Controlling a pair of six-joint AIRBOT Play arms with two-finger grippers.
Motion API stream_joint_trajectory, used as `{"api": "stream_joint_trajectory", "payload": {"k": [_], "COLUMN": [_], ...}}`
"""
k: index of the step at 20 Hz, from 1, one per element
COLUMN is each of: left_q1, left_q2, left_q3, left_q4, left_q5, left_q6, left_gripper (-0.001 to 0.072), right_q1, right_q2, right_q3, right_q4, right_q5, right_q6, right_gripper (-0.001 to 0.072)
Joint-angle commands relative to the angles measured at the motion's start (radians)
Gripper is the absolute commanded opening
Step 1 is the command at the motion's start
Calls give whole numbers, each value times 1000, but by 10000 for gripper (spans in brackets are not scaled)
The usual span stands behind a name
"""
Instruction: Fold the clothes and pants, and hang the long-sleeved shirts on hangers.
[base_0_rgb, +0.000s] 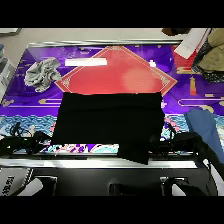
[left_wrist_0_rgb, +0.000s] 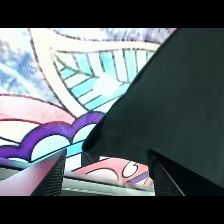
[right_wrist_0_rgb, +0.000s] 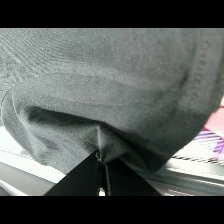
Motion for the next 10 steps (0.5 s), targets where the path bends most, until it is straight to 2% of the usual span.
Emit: {"api": "stream_joint_trajectory", "payload": {"k": [1,2,3,10], "left_q1": [-53,-64,-70,-72], "left_q2": [-54,-64,-68,-69], "left_q3": [0,0,0,0], "left_q4": [4,0,-2,19], "left_q5": [11,23,35,56], "left_q6": [-3,-3,-3,-3], "left_gripper": [570,516,498,494], "right_q1": [1,1,1,1], "right_q2": [-1,-1,-1,-1], "right_q3": [0,0,0,0], "right_q4": [1,0,1,0], "right_q5": [2,2,1,0], "right_q6": [-1,-1,-1,-1], "right_gripper": [27,27,27,27]}}
